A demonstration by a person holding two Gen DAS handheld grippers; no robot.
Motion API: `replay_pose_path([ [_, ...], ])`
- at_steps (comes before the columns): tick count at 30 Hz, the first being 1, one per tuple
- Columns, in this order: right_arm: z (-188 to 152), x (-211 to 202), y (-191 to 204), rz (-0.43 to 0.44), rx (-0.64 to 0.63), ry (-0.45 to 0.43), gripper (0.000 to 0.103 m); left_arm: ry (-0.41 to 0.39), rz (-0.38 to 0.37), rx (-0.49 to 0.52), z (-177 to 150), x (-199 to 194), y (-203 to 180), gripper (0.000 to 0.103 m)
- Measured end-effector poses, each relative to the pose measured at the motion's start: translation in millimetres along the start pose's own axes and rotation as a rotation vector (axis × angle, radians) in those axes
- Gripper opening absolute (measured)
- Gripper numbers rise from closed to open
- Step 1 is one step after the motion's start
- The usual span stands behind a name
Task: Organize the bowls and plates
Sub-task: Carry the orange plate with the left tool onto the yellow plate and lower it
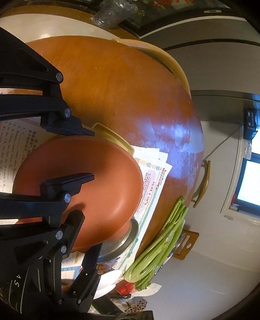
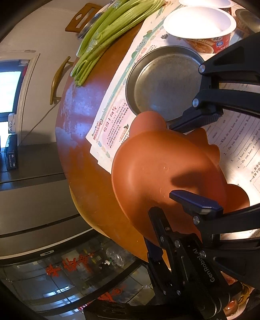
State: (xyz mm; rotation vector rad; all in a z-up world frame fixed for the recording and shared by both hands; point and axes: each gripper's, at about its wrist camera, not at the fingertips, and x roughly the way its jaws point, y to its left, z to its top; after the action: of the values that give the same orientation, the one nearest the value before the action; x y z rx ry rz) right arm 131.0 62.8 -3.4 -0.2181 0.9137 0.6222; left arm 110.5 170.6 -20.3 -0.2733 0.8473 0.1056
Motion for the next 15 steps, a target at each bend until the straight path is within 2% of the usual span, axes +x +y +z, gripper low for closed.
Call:
replay_pose_path([
  [15, 4.7, 8.6, 4.1, -0.039, -0.013, -0.011, 0.059, -0.01, 0.036, 0.005, -0.2, 4.4, 2.8, 0.034],
])
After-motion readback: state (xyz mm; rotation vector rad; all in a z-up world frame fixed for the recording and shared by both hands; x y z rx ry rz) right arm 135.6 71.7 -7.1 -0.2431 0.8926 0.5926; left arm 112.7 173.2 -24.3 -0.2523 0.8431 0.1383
